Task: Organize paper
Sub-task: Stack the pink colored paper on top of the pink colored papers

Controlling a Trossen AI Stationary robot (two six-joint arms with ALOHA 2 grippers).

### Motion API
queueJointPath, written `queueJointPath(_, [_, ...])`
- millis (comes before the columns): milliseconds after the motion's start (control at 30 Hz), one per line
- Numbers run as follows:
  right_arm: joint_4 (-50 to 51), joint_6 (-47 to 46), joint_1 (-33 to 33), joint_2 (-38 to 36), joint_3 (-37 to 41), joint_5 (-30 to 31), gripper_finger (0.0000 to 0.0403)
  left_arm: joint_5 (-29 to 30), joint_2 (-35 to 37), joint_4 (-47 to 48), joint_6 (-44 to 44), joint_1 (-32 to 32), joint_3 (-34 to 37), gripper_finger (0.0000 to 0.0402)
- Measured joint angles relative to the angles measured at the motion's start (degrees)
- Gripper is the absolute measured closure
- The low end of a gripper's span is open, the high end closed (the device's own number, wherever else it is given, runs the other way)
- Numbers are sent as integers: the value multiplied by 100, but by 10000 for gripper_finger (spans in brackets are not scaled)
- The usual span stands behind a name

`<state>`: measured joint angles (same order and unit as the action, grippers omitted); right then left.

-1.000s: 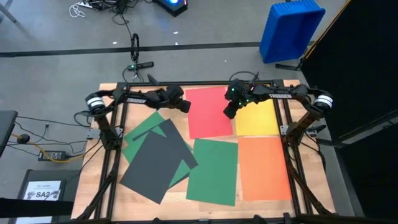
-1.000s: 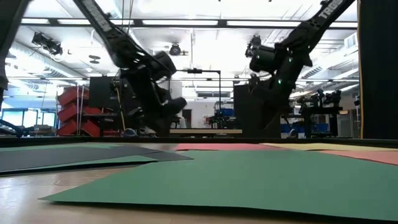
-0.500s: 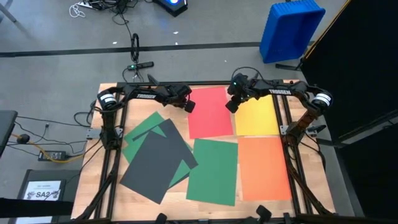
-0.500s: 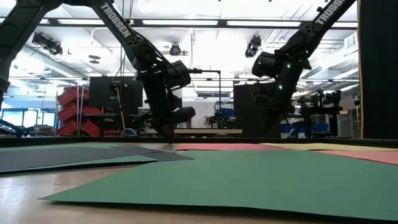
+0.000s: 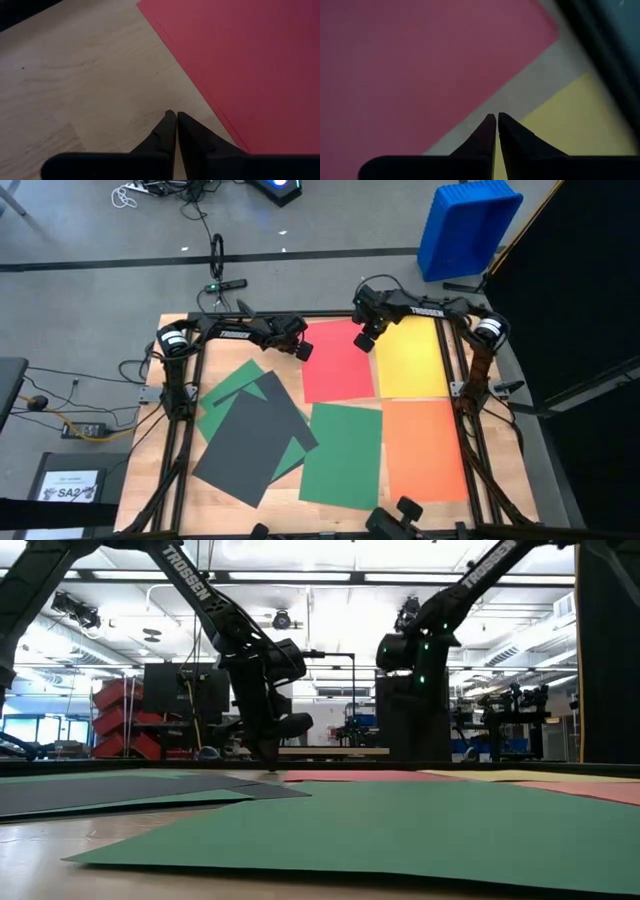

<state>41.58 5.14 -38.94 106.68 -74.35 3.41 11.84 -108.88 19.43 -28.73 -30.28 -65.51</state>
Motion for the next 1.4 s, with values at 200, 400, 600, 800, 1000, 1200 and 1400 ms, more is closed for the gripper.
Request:
queueJointPath(200, [-21,-58,-13,482,31,-58,403,-14,0,-31,13,0,2,401])
queueJointPath(400, [-81,-158,-8,707,9,-158,403,-54,-78,-88,22,-4,1,402])
queueJointPath(600, [-117,-194,19,704,15,-177,403,-125,-236,-222,11,-9,-13,401])
queueJointPath(800, [-225,-194,18,714,24,-204,403,-212,-264,-447,4,-13,-9,401])
queueJointPath(1000, [-441,-196,18,720,26,-257,403,-320,-274,-599,1,-15,-5,401])
queueJointPath(1200, [-535,-198,20,724,26,-264,403,-358,-282,-704,-2,-15,0,401])
queueJointPath(1400, [-475,-205,24,693,22,-201,403,-345,-285,-709,-2,-15,0,401])
